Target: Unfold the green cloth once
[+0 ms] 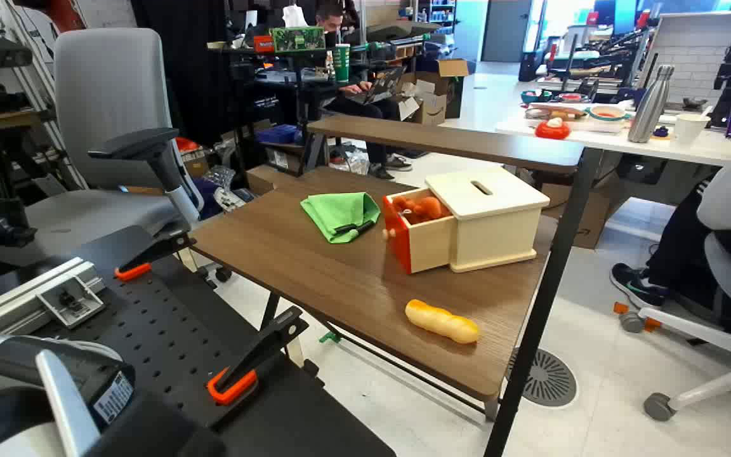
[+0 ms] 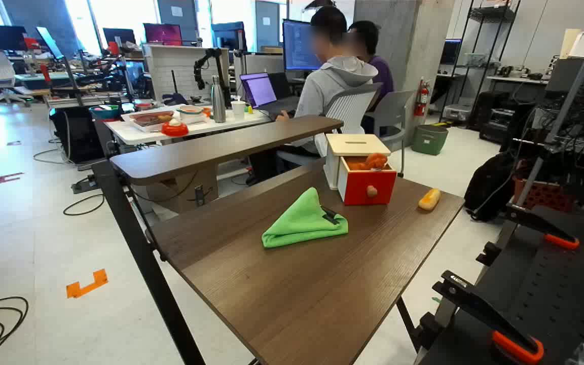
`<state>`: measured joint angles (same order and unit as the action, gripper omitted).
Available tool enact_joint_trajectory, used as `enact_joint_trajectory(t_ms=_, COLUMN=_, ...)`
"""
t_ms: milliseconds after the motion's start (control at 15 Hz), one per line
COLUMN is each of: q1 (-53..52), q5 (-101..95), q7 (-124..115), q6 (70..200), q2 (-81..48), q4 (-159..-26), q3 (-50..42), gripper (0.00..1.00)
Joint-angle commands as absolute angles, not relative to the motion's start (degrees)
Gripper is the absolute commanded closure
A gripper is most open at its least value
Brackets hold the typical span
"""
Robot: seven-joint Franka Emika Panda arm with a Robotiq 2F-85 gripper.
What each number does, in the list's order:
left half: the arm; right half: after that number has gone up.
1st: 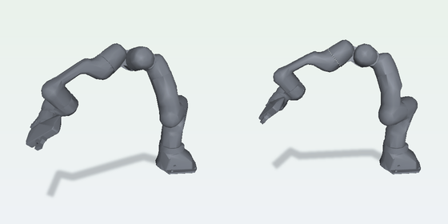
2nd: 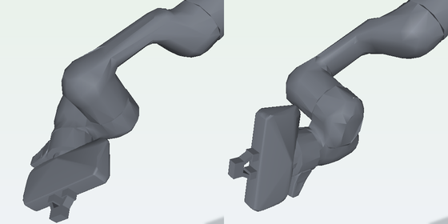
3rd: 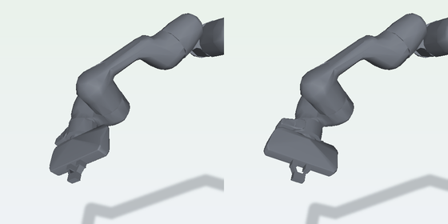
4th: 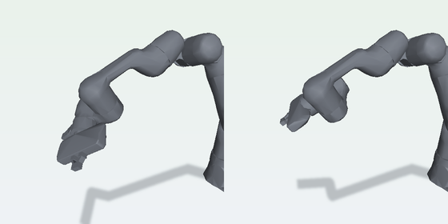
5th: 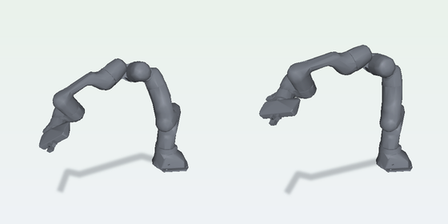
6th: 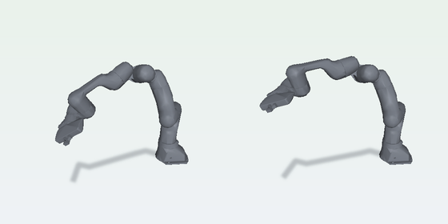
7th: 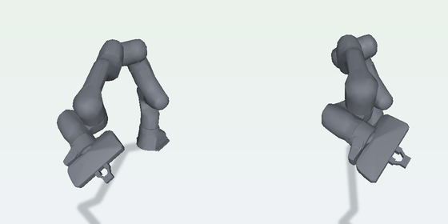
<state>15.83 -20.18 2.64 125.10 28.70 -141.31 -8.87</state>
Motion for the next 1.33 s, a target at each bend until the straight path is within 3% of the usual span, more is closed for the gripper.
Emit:
enact_joint_trajectory(t_ms=0, q1=15.47, q5=-20.33, q7=2.54, q6=124.88, q2=28.72, q4=-141.11, q3=-9.18, gripper=0.0)
enact_joint_trajectory(t_ms=800, q1=12.4, q5=-22.96, q7=-21.01, q6=135.06, q2=11.04, q4=-144.36, q3=0.19, gripper=0.0)
enact_joint_trajectory(t_ms=1267, q1=5.07, q5=-27.01, q7=-32.13, q6=145.3, q2=-8.71, q4=-141.66, q3=1.18, gripper=0.0)
